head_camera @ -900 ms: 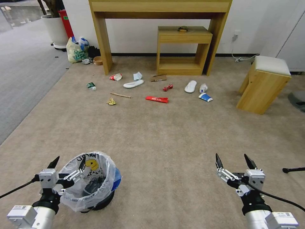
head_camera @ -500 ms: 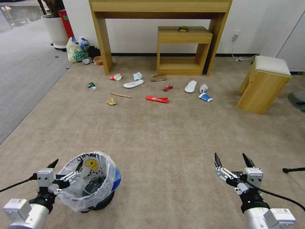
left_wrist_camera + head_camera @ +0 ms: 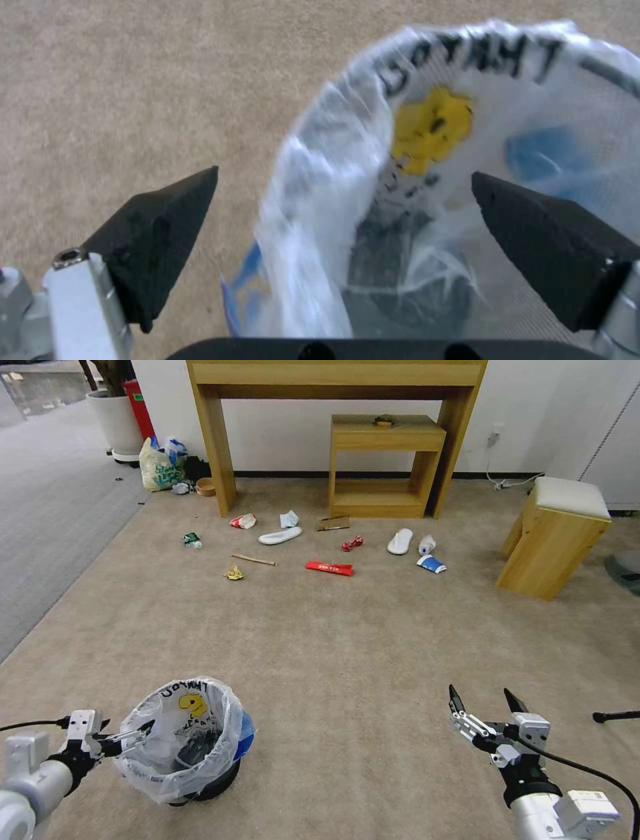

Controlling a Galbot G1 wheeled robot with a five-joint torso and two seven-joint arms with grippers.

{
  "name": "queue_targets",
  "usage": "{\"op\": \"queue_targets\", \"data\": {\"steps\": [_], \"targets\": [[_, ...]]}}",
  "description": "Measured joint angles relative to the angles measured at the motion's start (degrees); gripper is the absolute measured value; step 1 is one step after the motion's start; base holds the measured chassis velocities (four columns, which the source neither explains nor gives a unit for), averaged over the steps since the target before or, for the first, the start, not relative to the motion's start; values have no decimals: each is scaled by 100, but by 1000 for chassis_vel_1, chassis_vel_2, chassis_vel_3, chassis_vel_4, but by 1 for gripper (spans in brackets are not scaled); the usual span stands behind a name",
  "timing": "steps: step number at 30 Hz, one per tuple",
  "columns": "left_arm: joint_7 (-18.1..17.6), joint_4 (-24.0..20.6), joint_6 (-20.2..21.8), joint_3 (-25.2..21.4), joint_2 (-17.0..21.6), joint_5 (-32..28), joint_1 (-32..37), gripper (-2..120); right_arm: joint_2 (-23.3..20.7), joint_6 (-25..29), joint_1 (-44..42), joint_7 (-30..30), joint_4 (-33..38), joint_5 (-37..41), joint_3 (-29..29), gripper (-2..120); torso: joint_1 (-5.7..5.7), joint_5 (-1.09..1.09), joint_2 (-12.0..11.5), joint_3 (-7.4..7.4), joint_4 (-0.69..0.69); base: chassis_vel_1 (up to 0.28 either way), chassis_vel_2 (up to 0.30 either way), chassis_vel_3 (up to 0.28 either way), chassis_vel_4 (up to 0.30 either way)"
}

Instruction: Pick up the trash bin and place the garbage on the floor into it.

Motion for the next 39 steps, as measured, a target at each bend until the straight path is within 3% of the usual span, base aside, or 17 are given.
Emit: {"op": "queue_targets", "data": {"steps": [6, 14, 15, 24, 39], "targets": [[129, 449, 342, 119, 405, -62, -456, 100, 11, -9, -19, 32, -16, 78, 7, 100, 0, 1, 0, 0, -1, 0, 0, 0, 0], [1101, 931, 434, 131, 879, 149, -488, 100, 38, -78, -18, 80, -104, 274, 39, 100, 0, 2, 0, 0, 0, 0, 0, 0, 0], [1518, 1051, 434, 145, 948, 368, -487, 100, 52, -102, -15, 84, -125, 304, 32, 100, 0, 2, 0, -1, 0, 0, 0, 0, 0], [2156, 1578, 412, 369, 1054, 985, -738, 100, 73, -157, 13, 141, -226, 374, 8, 100, 0, 2, -1, 0, 0, 0, 0, 0, 0], [2201, 1678, 393, 575, 931, 1131, -832, 100, 71, -241, 34, 232, -263, 632, -1, 100, 0, 3, 0, 0, 0, 0, 0, 0, 0]]}}
